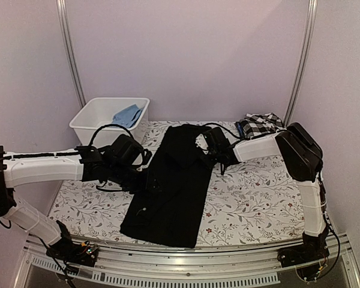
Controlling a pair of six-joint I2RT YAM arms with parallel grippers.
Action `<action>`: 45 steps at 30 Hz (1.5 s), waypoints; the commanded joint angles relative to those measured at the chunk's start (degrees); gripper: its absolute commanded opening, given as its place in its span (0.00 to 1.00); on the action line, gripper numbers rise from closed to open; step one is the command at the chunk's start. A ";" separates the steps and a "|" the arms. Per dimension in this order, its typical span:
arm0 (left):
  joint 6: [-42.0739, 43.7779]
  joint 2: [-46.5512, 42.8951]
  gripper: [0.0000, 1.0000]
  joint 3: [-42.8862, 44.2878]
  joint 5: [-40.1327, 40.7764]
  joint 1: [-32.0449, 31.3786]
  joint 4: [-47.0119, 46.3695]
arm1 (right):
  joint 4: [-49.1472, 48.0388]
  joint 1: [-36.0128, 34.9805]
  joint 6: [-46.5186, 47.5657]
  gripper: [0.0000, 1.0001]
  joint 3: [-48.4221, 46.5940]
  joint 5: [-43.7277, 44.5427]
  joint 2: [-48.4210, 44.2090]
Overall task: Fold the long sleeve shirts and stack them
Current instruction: Fold the sleeve at the center of the board.
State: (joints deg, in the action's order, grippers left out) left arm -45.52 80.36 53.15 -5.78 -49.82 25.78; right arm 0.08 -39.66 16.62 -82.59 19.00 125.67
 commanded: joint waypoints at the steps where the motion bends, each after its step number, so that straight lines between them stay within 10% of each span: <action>1: -0.18 -1.72 0.51 -0.77 0.24 1.02 0.70 | -5.10 -0.82 1.76 0.59 -0.45 3.90 2.37; 28: -0.08 -1.26 0.50 -1.16 -0.84 1.02 -0.12 | 1.58 -3.06 2.23 0.00 -4.96 -4.26 -0.71; 45: 0.75 -1.95 0.50 -3.37 -1.85 2.04 -2.30 | 34.23 -2.88 -14.40 0.00 -20.76 -53.74 -6.43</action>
State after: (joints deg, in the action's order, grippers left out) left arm -45.56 80.05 50.61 -7.05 -49.12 25.08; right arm 27.05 -42.37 8.60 -102.04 -15.35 121.30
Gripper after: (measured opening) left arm 0.504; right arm 0.002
